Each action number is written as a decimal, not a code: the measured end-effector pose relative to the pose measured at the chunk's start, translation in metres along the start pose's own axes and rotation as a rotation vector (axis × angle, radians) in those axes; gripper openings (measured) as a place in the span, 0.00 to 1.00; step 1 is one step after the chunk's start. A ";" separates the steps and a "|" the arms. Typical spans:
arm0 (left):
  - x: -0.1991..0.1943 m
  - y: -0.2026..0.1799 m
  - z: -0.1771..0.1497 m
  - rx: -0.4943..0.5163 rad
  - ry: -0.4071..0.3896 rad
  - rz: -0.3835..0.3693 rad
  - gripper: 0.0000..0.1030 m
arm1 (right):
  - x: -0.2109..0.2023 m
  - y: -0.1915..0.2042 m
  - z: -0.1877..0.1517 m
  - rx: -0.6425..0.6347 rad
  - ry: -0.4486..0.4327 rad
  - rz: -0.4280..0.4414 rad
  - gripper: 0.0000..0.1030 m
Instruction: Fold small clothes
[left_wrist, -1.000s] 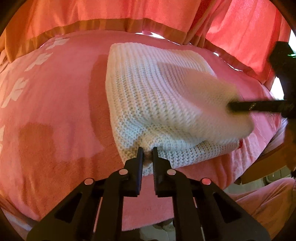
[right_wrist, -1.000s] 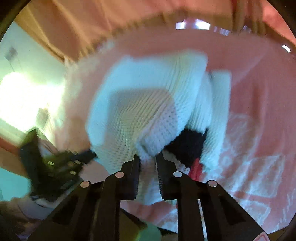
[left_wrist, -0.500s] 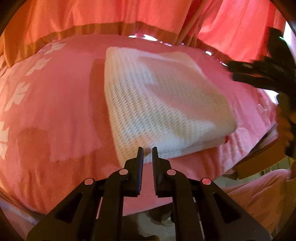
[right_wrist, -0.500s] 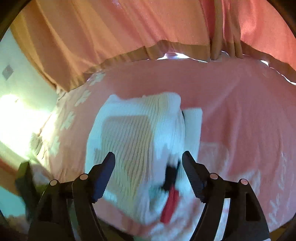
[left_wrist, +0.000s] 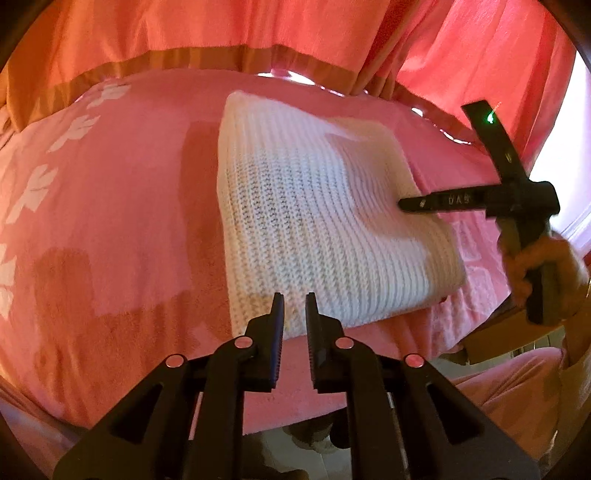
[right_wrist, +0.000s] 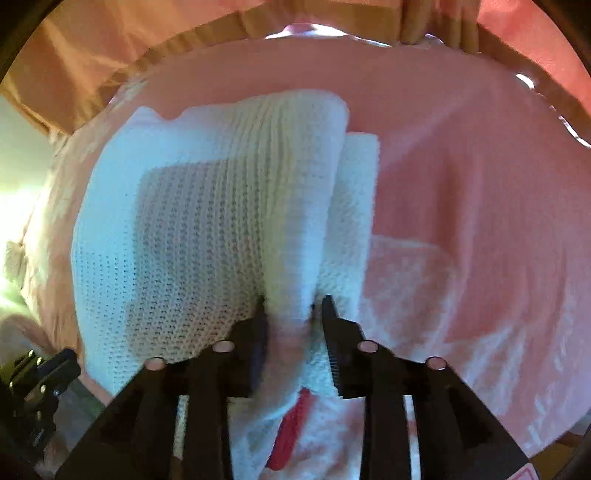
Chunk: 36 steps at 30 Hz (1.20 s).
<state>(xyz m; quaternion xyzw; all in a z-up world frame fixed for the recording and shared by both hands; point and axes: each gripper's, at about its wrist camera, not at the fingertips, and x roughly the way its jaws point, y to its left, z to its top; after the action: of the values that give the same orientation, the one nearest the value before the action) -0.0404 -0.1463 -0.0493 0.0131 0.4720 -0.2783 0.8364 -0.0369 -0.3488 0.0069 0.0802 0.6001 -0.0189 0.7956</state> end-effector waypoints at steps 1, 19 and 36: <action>0.002 -0.001 0.001 0.000 0.006 0.001 0.17 | -0.011 -0.003 0.000 0.019 -0.027 0.019 0.35; 0.076 0.075 0.091 -0.317 0.011 -0.151 0.88 | 0.036 -0.041 0.016 0.295 0.036 0.251 0.80; 0.000 0.119 0.155 -0.159 -0.092 -0.061 0.63 | -0.023 0.059 0.089 0.133 -0.217 0.176 0.26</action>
<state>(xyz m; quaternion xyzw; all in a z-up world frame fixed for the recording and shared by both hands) 0.1379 -0.0900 0.0079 -0.0804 0.4538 -0.2659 0.8467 0.0492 -0.3057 0.0590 0.1825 0.4987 0.0029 0.8473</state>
